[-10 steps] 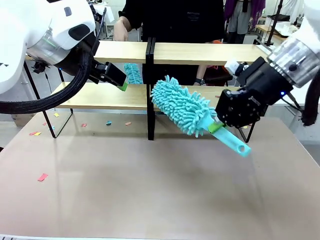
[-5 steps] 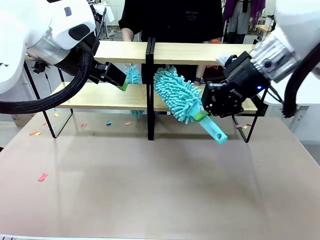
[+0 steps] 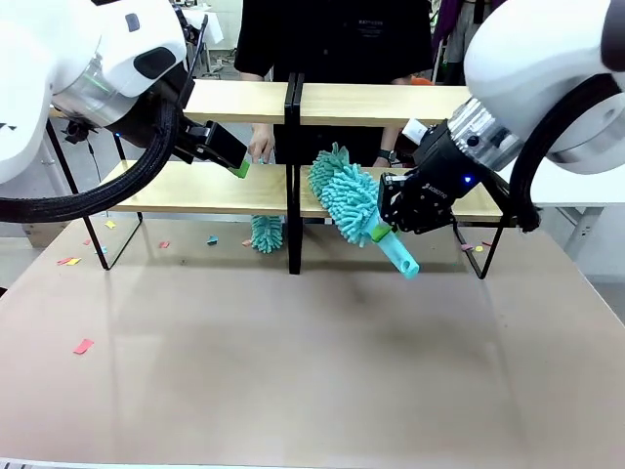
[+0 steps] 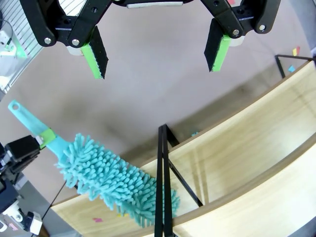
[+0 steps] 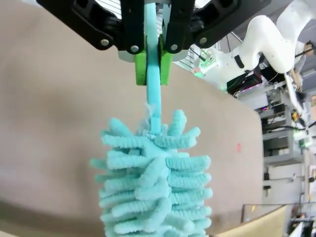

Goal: Clean the shelves.
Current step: Clean another randomly selected level of the Shelf with the Duster.

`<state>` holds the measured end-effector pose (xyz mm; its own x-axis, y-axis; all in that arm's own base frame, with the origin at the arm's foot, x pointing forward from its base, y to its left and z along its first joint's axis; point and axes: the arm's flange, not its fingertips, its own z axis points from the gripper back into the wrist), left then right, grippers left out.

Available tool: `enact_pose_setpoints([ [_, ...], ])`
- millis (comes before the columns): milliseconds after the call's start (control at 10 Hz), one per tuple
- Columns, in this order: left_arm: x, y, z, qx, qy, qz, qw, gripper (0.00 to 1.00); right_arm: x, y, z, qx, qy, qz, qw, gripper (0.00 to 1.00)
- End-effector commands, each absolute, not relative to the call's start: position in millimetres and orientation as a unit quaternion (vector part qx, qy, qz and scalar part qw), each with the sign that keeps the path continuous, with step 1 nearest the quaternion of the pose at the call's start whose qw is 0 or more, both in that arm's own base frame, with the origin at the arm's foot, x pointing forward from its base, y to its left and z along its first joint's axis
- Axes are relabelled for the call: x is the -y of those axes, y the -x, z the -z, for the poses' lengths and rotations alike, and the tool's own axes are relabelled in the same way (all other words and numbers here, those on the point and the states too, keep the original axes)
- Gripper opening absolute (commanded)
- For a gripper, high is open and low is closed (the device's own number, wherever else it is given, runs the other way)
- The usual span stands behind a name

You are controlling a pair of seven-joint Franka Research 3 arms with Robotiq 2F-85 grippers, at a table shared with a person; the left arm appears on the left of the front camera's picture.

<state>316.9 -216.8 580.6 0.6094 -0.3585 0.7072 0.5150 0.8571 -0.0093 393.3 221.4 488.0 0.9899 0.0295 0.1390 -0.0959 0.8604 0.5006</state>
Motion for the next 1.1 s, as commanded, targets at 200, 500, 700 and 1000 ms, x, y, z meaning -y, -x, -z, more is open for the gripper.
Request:
enact_pose_setpoints([
  [200, 214, -315, -581, 0.367, 0.103, 0.245, 0.891, 1.0, -175, -398, -510, 0.071, -0.202, 0.064, 0.975, 0.12],
  [500, 214, -315, -581, 0.367, 0.103, 0.245, 0.891, 1.0, -99, -376, -535, 0.093, -0.182, 0.15, 0.967, 0.12],
  [700, 214, -315, -581, 0.367, 0.103, 0.245, 0.891, 1.0, -56, -346, -547, 0.073, -0.133, 0.196, 0.969, 0.12],
  [1000, 214, -315, -581, 0.367, 0.103, 0.245, 0.891, 1.0, -55, -314, -565, 0.133, -0.185, 0.08, 0.971, 0.12],
])
